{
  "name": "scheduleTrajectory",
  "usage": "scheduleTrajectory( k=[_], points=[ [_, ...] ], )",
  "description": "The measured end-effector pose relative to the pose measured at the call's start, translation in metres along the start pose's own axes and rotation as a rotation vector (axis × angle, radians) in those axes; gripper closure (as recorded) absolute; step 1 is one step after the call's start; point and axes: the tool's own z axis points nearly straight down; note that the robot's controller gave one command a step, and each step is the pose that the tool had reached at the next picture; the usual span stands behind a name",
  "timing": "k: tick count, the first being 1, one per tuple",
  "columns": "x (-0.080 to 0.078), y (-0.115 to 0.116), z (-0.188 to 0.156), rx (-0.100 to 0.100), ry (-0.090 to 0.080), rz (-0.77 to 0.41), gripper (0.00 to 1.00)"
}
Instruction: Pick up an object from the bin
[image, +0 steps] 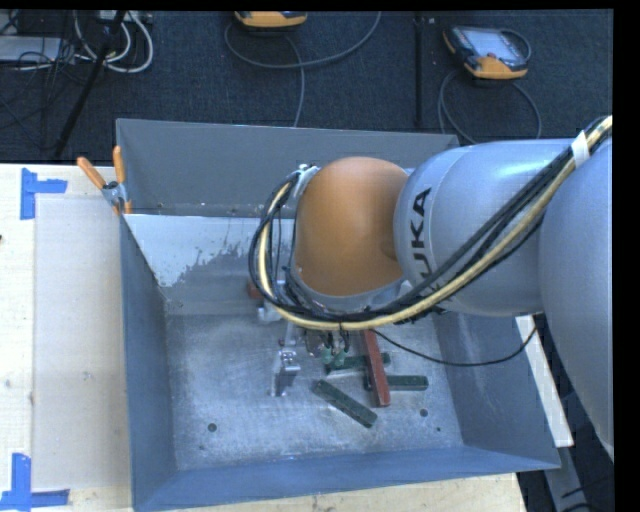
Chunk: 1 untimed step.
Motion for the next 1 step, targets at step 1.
scheduleTrajectory(
  k=[1],
  points=[
    [0.0, 0.0, 0.0, 0.0, 0.0, 0.0, 0.0]
  ],
)
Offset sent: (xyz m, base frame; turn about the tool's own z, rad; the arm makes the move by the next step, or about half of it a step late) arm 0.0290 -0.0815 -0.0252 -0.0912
